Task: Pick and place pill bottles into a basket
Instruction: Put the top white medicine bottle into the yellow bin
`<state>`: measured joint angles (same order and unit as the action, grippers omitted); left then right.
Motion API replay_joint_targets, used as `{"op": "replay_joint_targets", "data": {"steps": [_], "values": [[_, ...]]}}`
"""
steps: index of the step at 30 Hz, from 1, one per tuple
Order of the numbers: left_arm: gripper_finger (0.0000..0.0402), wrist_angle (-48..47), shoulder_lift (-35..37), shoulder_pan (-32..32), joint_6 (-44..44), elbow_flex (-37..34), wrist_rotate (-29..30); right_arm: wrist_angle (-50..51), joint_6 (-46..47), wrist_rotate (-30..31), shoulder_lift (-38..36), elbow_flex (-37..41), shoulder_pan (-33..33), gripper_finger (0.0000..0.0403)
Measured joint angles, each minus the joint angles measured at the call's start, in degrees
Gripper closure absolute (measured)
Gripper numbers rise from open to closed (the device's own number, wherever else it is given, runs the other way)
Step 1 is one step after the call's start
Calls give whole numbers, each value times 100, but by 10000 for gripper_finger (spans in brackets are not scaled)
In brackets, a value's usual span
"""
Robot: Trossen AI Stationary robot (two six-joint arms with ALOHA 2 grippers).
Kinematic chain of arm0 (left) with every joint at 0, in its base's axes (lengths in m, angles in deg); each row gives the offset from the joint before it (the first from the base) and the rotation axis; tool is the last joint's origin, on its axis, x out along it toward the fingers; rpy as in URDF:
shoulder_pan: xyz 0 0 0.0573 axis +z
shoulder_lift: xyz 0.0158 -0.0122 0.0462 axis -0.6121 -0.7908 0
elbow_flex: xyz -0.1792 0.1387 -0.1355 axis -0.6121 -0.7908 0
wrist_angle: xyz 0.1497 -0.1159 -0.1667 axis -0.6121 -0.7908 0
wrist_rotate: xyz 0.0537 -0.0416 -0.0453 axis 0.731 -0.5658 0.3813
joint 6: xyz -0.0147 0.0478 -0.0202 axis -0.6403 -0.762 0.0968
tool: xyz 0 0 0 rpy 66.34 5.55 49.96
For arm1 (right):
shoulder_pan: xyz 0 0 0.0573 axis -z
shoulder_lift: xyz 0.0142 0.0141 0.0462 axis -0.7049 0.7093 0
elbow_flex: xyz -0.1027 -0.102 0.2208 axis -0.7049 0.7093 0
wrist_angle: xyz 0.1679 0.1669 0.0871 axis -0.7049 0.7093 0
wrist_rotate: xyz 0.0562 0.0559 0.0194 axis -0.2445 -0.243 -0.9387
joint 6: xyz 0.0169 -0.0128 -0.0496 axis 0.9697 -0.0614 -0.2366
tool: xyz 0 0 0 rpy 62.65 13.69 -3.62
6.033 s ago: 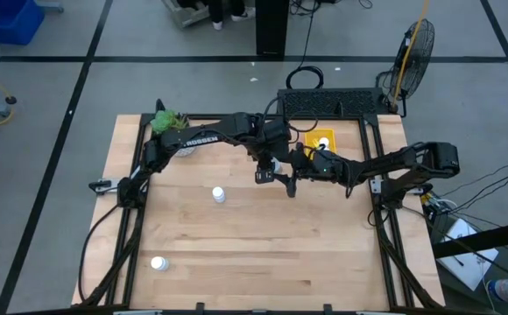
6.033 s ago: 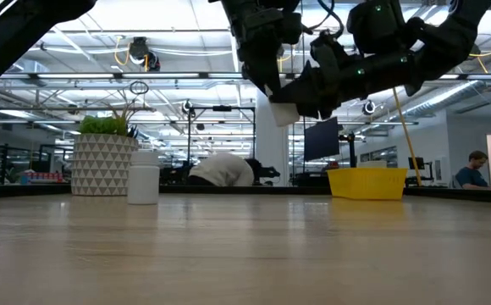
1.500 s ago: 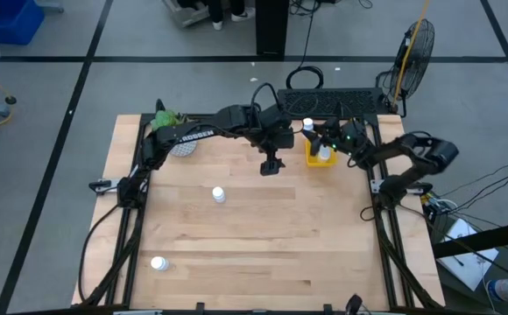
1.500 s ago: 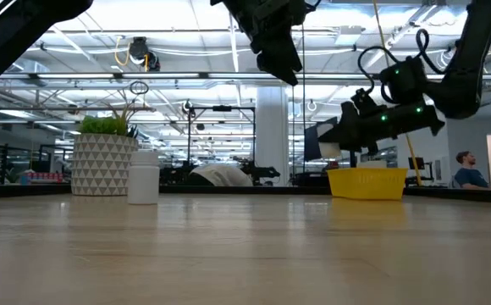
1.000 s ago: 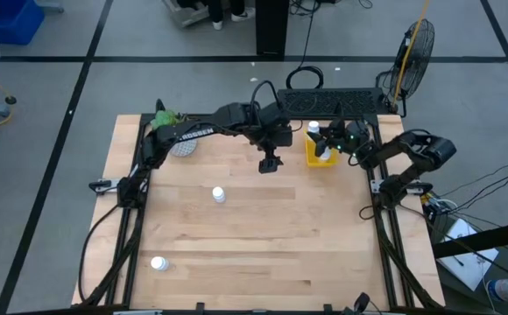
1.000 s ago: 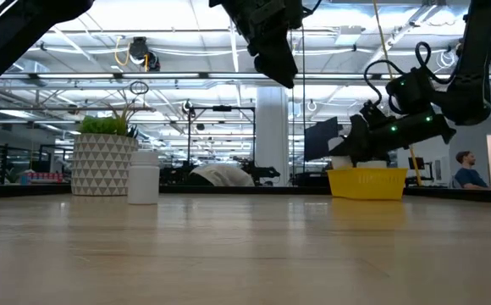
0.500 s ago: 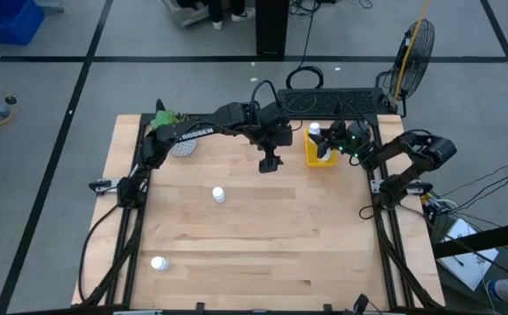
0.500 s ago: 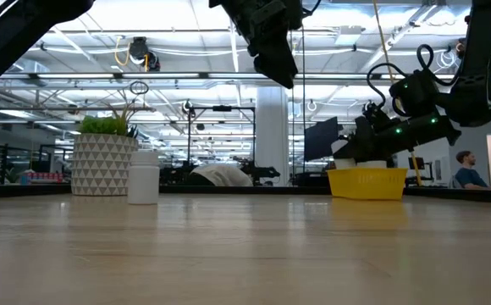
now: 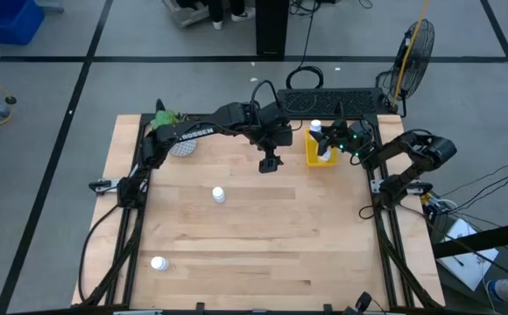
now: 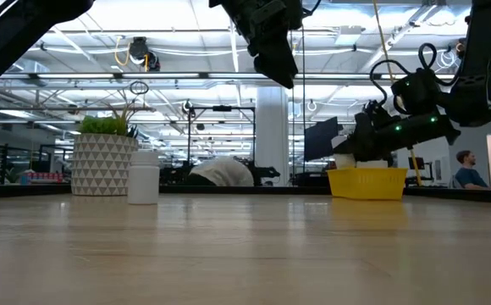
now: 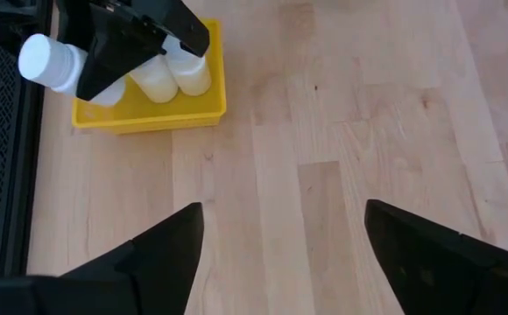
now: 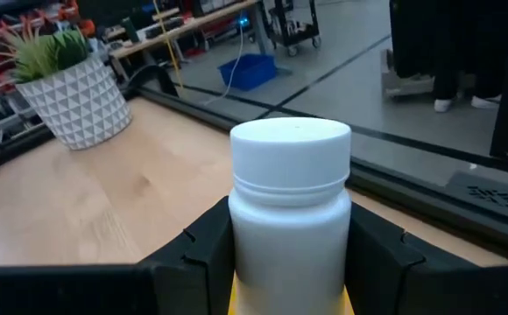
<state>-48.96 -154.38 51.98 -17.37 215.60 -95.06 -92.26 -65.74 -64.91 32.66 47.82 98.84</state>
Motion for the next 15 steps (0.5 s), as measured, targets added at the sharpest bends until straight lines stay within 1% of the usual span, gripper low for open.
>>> {"op": "replay_joint_targets", "data": {"steps": [5,9,15], "values": [[84,0,0,0,0,0,0,74,-51,25,0,-19,2,254],[77,-3,0,0,-1,0,0,180,-137,319,0,-20,80,254],[76,-4,0,0,-6,0,0,461,-202,235,0,-20,268,254]]}}
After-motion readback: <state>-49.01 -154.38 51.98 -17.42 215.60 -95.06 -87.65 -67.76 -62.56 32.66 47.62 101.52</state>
